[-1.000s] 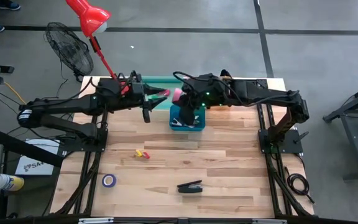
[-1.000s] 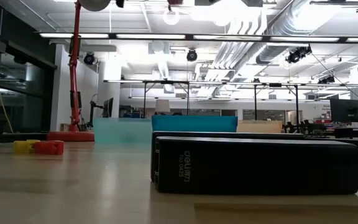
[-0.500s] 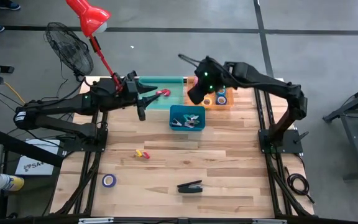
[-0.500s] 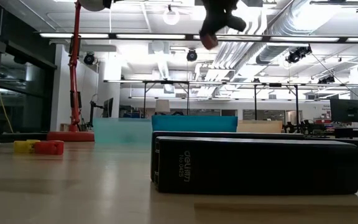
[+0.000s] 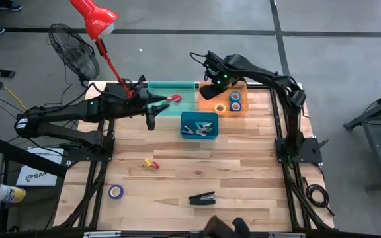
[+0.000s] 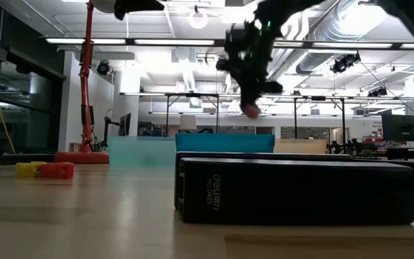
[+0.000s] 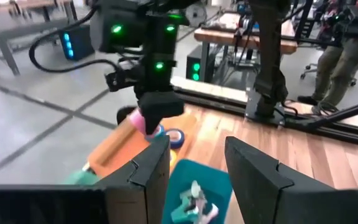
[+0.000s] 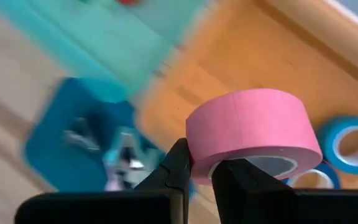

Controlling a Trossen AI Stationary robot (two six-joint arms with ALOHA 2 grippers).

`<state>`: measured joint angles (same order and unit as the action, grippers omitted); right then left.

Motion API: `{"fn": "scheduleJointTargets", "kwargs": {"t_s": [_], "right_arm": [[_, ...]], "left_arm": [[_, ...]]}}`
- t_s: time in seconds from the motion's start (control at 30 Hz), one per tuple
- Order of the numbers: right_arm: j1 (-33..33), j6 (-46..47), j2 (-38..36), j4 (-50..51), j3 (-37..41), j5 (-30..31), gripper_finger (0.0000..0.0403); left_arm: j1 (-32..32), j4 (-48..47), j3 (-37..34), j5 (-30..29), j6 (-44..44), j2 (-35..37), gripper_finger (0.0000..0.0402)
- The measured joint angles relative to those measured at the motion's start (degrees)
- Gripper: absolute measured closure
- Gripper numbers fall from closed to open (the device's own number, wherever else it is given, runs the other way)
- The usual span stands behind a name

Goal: Pick and place Stapler, Stapler remover, tape
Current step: Put the pink tape into the orange bin

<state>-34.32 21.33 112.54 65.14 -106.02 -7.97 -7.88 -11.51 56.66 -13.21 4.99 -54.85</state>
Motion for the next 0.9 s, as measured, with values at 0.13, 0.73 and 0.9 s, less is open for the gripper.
{"fn": "scheduleJointTargets", "kwargs": {"t_s": [0.13, 0.73, 0.9], "right_arm": [[-3.4, -2.4, 4.4, 2.7, 0.0, -0.3, 0.0369], [-8.1, -7.1, 14.5, 4.0, 0.0, 3.2, 0.0357], [-8.1, -7.9, 14.4, 4.0, 0.0, 4.1, 0.0347]], "left_arm": [[0.0, -3.0, 0.0, 0.0, 2.6, 0.0, 0.0250], [0.0, -7.8, 0.0, -0.7, 6.0, 0.0, 0.0250], [0.0, -9.8, 0.0, -1.3, 6.0, 0.0, 0.0250]]}}
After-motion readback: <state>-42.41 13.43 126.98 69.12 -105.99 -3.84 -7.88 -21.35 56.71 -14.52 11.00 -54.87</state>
